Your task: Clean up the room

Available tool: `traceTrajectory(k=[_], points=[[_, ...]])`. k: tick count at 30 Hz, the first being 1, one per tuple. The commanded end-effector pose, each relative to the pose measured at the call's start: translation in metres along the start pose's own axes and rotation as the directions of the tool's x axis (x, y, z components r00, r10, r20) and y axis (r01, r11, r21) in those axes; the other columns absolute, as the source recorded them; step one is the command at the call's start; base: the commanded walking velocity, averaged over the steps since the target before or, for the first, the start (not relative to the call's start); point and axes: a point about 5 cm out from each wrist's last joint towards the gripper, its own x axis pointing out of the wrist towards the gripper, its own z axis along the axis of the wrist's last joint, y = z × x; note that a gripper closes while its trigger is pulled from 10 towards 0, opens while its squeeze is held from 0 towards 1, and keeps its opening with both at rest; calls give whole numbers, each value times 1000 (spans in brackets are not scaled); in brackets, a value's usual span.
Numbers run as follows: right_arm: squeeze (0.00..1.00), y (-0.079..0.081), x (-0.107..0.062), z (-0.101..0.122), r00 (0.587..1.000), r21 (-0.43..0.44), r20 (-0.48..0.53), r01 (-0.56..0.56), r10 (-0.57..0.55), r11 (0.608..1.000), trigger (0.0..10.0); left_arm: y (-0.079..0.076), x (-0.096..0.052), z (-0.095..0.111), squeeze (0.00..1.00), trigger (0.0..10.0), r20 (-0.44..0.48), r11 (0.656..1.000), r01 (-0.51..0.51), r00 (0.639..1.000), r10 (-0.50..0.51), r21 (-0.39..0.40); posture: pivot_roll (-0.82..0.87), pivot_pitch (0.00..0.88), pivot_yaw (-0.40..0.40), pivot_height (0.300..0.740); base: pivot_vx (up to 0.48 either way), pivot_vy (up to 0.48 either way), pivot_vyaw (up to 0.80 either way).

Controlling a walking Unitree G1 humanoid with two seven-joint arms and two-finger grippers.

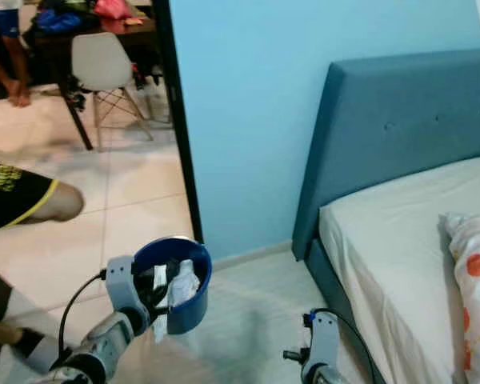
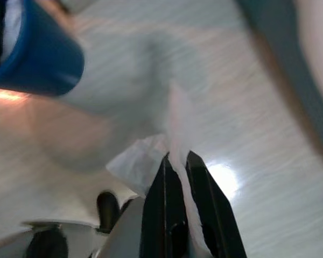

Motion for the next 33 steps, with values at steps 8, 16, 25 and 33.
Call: traceTrajectory(k=[8, 16, 25, 33], points=[[0, 9, 2, 4, 1000, -24, 19, -18, 18, 1000, 10000, 3, 0, 2, 0, 10000, -11, 999, -9, 1000, 10, 52, -114, 66, -10, 719, 361, 0, 0], [0, 10, 2, 8, 999, -59, 32, -26, 28, 998, 10000, -1, 0, -2, 0, 10000, -49, 994, 32, 998, -27, 101, -128, 62, -9, 719, 348, 0, 0], [0, 8, 2, 8, 999, -73, 33, -25, 28, 997, 10000, -1, -1, -11, 0, 10000, -140, 975, 24, 990, 7, 220, -143, 65, -5, 719, 0, 0, 0], [0, 4, 1, 4, 999, -101, 25, -22, 25, 995, 10000, 1, -2, -15, 0, 10000, -188, 926, 40, 982, 34, 375, -185, 95, -2, 719, 0, 0, 0]])
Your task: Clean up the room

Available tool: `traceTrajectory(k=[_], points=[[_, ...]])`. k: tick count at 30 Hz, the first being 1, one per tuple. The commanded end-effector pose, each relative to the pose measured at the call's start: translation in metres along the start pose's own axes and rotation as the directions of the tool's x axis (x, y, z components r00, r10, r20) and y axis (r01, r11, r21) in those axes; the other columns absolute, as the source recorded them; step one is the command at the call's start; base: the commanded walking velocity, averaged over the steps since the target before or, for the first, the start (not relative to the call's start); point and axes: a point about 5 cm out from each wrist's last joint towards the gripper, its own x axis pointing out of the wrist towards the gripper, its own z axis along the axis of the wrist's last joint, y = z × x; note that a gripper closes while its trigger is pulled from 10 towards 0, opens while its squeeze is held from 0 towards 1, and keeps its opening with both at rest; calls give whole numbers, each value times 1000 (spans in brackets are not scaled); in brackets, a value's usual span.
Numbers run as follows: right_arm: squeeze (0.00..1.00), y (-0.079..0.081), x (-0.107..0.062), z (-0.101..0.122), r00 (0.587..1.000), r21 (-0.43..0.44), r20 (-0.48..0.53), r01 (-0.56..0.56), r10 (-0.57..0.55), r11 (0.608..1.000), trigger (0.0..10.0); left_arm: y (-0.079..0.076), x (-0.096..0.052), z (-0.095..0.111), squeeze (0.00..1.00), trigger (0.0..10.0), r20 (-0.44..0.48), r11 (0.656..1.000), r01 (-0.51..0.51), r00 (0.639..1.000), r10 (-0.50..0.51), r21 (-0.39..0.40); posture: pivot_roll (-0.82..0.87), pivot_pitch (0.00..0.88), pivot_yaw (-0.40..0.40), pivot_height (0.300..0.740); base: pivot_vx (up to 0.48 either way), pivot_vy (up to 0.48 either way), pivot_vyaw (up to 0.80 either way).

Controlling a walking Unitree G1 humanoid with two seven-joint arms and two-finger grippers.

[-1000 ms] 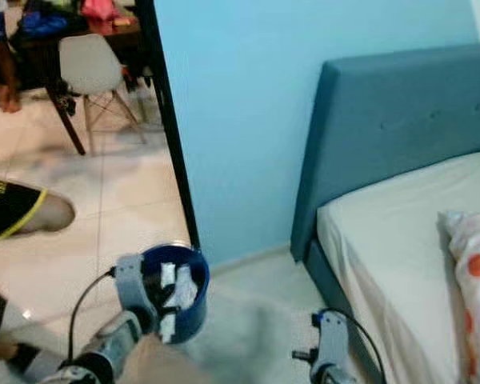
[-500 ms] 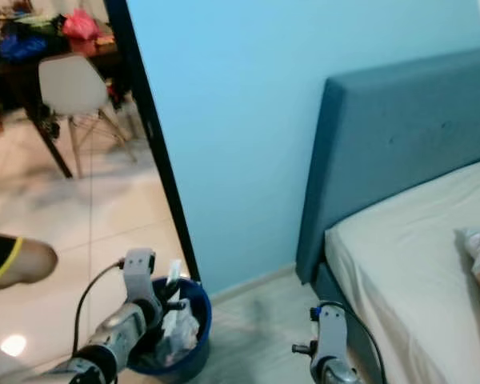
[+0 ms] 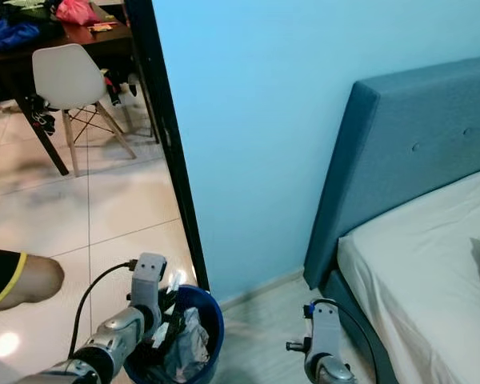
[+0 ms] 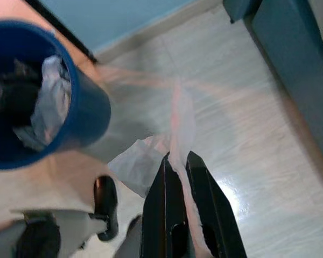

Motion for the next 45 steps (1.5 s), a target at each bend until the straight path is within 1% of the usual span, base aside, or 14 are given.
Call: traceTrajectory(k=[1, 2, 4, 7, 9, 10, 12, 16, 20, 21, 24, 33, 36, 45], points=[[0, -3, -1, -3, 1000, -8, -4, 5, -5, 1000, 10000, 0, -2, -6, 0, 10000, -19, 999, 13, 1000, -12, 45, -188, 97, -1, 719, 0, 0, 0], [0, -4, -2, -4, 1000, -16, -2, 6, -7, 1000, 10000, -4, 0, -2, 0, 10000, -12, 993, 38, 999, -37, 111, -214, 119, 5, 719, 0, 0, 0], [0, -4, -2, -4, 1000, -16, -2, 6, -7, 1000, 10000, -4, 0, -2, 0, 10000, -12, 993, 38, 999, -37, 111, -214, 119, 5, 719, 0, 0, 0], [0, -8, -4, -8, 1000, -19, 1, 13, -13, 1000, 10000, -9, 2, 6, 0, 10000, 2, 970, 55, 998, -57, 239, -234, 138, 5, 719, 0, 0, 0], [0, -8, -4, -8, 1000, -19, 1, 13, -13, 1000, 10000, -9, 2, 6, 0, 10000, 2, 970, 55, 998, -57, 239, -234, 138, 5, 719, 0, 0, 0], [0, -11, -5, -11, 1000, -28, -2, 18, -18, 999, 10000, -11, 5, 17, 0, 10000, 42, 953, 44, 997, -60, 300, -254, 160, -8, 719, 0, 0, 0], [0, -14, -7, -15, 1000, -38, -6, 20, -21, 999, 10000, -14, 8, 27, 0, 10000, 79, 940, 29, 995, -59, 340, -265, 175, -18, 719, 0, 0, 0], [0, -18, -9, -18, 1000, -46, -9, 23, -23, 999, 10000, -16, 10, 36, 0, 10000, 107, 928, 16, 992, -61, 373, -274, 188, -25, 719, 0, 0, 0], [0, -25, -11, -21, 1000, -67, -8, 27, -28, 997, 10000, -14, 12, 51, 0, 10000, 140, 872, -31, 989, -43, 488, -303, 228, -40, 719, 0, 0, 0], [0, -25, -11, -21, 1000, -67, -8, 27, -28, 997, 10000, -14, 12, 51, 0, 10000, 140, 872, -31, 989, -43, 488, -303, 228, -40, 719, 0, 0, 0], [0, -26, -12, -20, 1000, -83, 8, 24, -23, 996, 10000, -4, 11, 57, 0, 10000, 150, 815, -97, 989, 13, 572, -330, 260, -53, 719, 0, 0, 0], [0, -29, -14, -23, 1000, -92, 15, 17, -16, 996, 10000, 14, 8, 56, 0, 10000, 151, 760, -185, 982, 116, 622, -334, 281, -64, 719, 0, 0, 0], [0, -29, -15, -25, 1000, -98, 12, 11, -10, 995, 10000, 56, -7, 48, 0, 10000, 130, 721, -310, 946, 295, 620, -320, 290, -65, 719, 0, 0, 0], [0, -26, -13, -20, 1000, -98, 21, 1, 1, 995, 10000, 74, -16, 45, 0, 10000, 128, 712, -342, 932, 338, 613, -294, 285, -66, 719, 0, 0, 0]])
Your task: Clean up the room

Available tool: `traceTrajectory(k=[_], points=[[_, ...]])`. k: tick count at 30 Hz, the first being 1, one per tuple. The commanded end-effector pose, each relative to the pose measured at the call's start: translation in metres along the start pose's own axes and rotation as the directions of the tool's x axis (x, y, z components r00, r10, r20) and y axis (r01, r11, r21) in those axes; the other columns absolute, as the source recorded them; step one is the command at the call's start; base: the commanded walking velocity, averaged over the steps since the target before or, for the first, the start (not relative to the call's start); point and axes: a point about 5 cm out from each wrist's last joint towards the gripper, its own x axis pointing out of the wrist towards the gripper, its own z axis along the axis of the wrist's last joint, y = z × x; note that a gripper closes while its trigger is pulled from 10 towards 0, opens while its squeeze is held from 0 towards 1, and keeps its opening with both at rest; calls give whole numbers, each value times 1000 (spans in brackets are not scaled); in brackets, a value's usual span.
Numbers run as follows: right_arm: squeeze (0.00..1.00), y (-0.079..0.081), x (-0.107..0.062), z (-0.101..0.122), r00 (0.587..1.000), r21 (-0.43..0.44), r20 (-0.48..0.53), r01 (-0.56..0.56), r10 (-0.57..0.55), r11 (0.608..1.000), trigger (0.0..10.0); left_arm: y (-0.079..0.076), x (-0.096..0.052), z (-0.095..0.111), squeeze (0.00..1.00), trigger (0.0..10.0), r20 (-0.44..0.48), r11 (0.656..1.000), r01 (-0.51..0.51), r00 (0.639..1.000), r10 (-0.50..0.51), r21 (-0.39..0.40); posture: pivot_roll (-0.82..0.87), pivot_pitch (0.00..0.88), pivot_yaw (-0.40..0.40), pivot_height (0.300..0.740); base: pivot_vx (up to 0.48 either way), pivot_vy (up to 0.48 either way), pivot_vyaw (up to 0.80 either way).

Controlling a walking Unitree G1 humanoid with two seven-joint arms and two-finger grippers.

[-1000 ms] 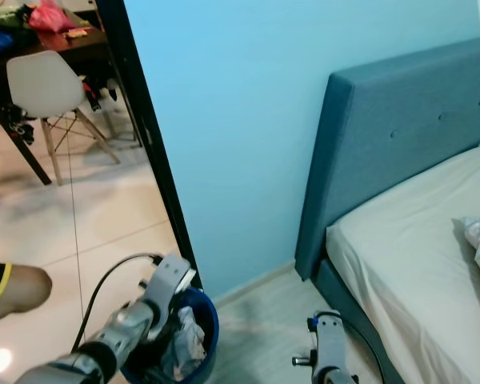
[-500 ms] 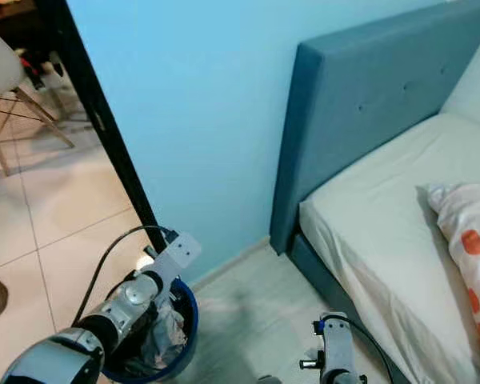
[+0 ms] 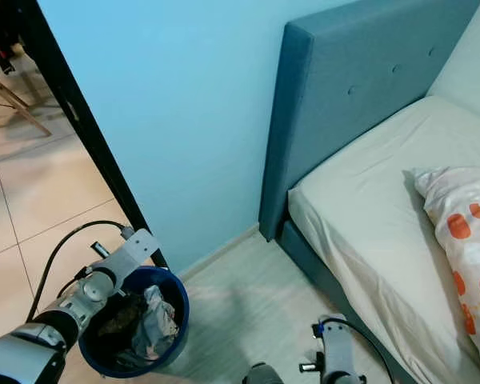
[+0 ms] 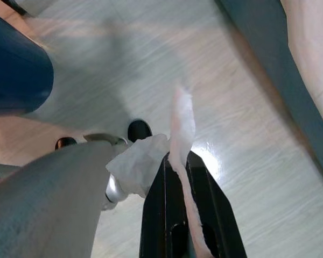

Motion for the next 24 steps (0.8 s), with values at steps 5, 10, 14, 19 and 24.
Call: traceTrajectory(k=[5, 10, 14, 19, 24], points=[[0, -1, -3, -9, 1000, 4, -30, 4, -4, 1000, 10000, -3, -2, -7, 90, 10000, -22, 999, 10, 1000, -11, -44, -291, 279, -68, 719, 0, 0, 0], [0, -4, -3, -8, 1000, 3, -26, 8, -8, 1000, 10000, -6, 0, 2, 1000, 10000, 2, 1000, 19, 1000, -19, -20, -299, 270, -69, 719, 0, 0, 0], [0, -7, -3, -7, 1000, 3, -25, 15, -15, 1000, 10000, -6, -1, -1, 1000, 10000, -9, 1000, 25, 1000, -25, -7, -292, 254, -67, 719, 0, 0, 0], [0, -8, -2, -3, 1000, 4, -21, 18, -18, 1000, 10000, -10, -4, -10, 1000, 10000, -35, 999, 42, 998, -43, -12, -284, 242, -64, 719, 0, 0, 0], [0, -4, 2, 4, 1000, -1, -7, 9, -9, 1000, 10000, -23, -10, -23, 1000, 10000, -73, 996, 83, 994, -84, -18, -273, 217, -61, 719, 0, 0, 0]])
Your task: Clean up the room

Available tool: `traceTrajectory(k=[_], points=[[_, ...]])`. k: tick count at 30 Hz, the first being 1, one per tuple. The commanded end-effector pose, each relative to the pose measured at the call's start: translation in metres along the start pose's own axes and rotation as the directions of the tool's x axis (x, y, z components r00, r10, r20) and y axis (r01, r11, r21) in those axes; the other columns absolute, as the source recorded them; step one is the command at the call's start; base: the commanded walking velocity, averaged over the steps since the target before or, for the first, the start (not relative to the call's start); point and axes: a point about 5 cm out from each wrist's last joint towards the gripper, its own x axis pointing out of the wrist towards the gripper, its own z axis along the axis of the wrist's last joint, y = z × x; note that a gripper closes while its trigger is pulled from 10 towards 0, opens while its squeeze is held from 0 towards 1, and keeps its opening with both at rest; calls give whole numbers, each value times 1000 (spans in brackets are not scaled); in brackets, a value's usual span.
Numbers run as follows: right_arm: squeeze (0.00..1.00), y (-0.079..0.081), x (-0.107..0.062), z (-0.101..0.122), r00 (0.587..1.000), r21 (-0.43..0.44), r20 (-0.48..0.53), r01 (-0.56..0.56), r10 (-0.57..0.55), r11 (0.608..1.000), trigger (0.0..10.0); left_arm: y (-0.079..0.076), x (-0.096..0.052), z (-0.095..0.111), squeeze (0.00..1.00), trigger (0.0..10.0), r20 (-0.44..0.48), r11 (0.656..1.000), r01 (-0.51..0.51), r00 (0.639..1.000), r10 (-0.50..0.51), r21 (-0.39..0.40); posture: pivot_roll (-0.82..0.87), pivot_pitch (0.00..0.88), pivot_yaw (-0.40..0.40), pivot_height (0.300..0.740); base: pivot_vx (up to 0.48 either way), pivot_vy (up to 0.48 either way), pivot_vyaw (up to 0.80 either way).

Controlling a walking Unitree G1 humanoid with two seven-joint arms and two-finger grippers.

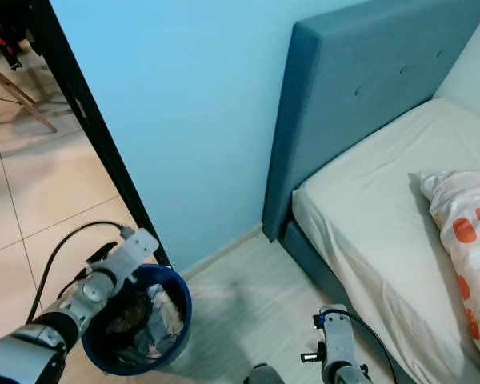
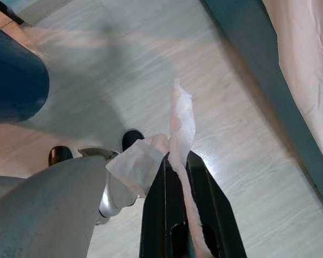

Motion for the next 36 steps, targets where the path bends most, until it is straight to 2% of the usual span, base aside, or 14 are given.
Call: traceTrajectory(k=[1, 5, 6, 7, 9, 10, 14, 16, 20, 23, 25, 26, 28, 36], points=[[0, 1, -2, -8, 999, 12, -32, 1, -1, 1000, 10000, -16, -6, -16, 1000, 10000, -55, 998, 57, 997, -56, 1, -273, 217, -61, 719, 0, 0, 0], [0, 2, -1, -6, 1000, 11, -30, -1, 1, 1000, 10000, -18, -7, -17, 1000, 10000, -61, 998, 65, 996, -64, 3, -270, 213, -60, 719, 0, 0, 0], [0, 8, 2, 2, 999, 4, -3, -43, 43, 999, 10000, -25, -11, -25, 804, 10000, -87, 997, 69, 994, -71, -27, -236, 195, -54, 719, 0, 0, 800], [0, 20, 7, 17, 992, 0, 47, -114, 114, 993, 10000, -38, -19, -40, 0, 10000, -134, 993, 70, 987, -83, -100, -214, 185, -48, 719, 0, 0, 794], [0, 26, 9, 22, 988, 3, 65, -139, 139, 990, 10000, -42, -22, -45, 0, 10000, -152, 989, 67, 985, -87, -133, -214, 185, -48, 719, 0, 0, 794], [0, 38, 12, 33, 975, -6, 99, -197, 197, 980, 10000, -48, -28, -55, 0, 10000, -185, 977, 39, 979, -80, -211, -177, 166, -41, 719, 0, 0, 794], [0, 64, 16, 53, 938, -58, 144, -309, 314, 949, 10000, -59, -42, -76, 0, 10000, -244, 950, -11, 967, -69, -311, -140, 151, -44, 719, 0, 0, 794], [0, 69, 17, 58, 932, -83, 144, -325, 334, 942, 10000, -63, -48, -83, 0, 10000, -260, 946, -15, 963, -73, -323, -101, 142, -49, 719, 0, 0, 794], [0, 91, 19, 65, 902, -178, 96, -399, 420, 899, 10000, -86, -84, -124, 0, 10000, -391, 949, -29, 915, -101, -314, -44, 130, -54, 719, 0, 0, 794], [0, 95, 19, 66, 899, -188, 85, -408, 429, 893, 10000, -92, -92, -132, 0, 10000, -421, 950, -20, 899, -119, -312, -16, 119, -59, 719, 0, 0, 794], [0, 102, 19, 68, 892, -209, 69, -425, 447, 881, 10000, -109, -112, -147, 0, 10000, -478, 950, 24, 860, -178, -310, -3, 113, -63, 719, 0, 0, 794], [0, 102, 19, 68, 892, -209, 69, -425, 447, 881, 10000, -109, -112, -147, 0, 10000, -478, 950, 24, 860, -178, -310, -3, 113, -63, 719, 0, 0, 794], [0, 111, 19, 73, 875, -245, 59, -454, 481, 856, 10000, -130, -134, -158, 0, 10000, -512, 946, 125, 816, -270, -300, 4, 100, -61, 719, 0, 0, 791], [0, 112, 21, 83, 881, -263, 70, -436, 468, 861, 10000, -130, -131, -156, 0, 10000, -510, 926, 95, 811, -285, -366, 7, 100, -57, 719, 0, 0, 788]])
